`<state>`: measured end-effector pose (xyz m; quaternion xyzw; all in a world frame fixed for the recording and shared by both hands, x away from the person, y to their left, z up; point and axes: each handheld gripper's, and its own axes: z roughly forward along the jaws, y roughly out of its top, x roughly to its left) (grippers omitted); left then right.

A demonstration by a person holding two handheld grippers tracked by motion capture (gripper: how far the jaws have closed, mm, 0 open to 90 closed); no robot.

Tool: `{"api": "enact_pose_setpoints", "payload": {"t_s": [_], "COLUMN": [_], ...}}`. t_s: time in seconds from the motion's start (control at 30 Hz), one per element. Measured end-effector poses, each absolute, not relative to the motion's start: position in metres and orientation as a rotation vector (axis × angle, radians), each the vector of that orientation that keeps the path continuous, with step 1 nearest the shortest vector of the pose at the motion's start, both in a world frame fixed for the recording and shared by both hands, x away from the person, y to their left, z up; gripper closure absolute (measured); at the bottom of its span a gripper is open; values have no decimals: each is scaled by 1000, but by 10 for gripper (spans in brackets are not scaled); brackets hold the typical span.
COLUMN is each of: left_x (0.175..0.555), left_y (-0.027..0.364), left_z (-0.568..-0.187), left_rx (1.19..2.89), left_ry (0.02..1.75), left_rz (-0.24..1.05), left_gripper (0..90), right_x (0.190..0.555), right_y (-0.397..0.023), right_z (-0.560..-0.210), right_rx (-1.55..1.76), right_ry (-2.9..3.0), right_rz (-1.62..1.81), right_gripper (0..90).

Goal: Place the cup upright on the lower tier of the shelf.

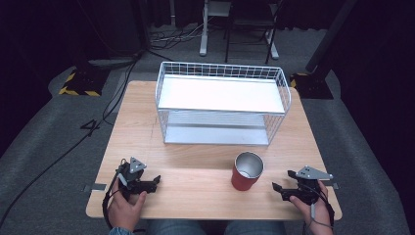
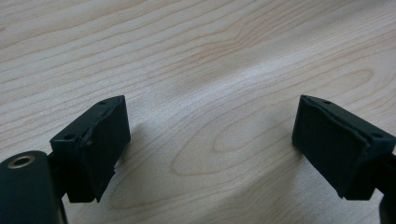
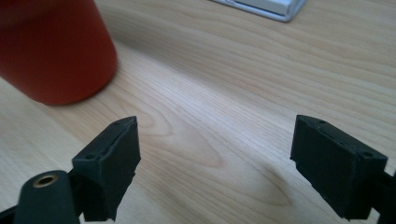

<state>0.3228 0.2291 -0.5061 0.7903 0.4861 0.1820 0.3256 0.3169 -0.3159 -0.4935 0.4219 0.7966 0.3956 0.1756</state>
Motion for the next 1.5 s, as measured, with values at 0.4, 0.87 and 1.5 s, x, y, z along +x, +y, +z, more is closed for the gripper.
{"api": "enact_pose_setpoints", "payload": {"t_s": [0.4, 0.87, 1.5], "left_x": [323, 323, 323], "left_y": [229, 229, 229], "left_z": [-506, -506, -506], "left_rx": [2072, 2071, 2072], "left_ry": [1274, 1274, 1274], "left_rz": [477, 477, 476], "left_gripper": [117, 117, 116], "right_x": [298, 292, 308], "right_y": [-297, -268, -228], "right_z": [-469, -464, -485], "right_rx": [1074, 989, 1035], "right_ry": [2295, 2377, 2344], "right_rz": [1210, 1311, 1399], "right_gripper": [159, 158, 156]}}
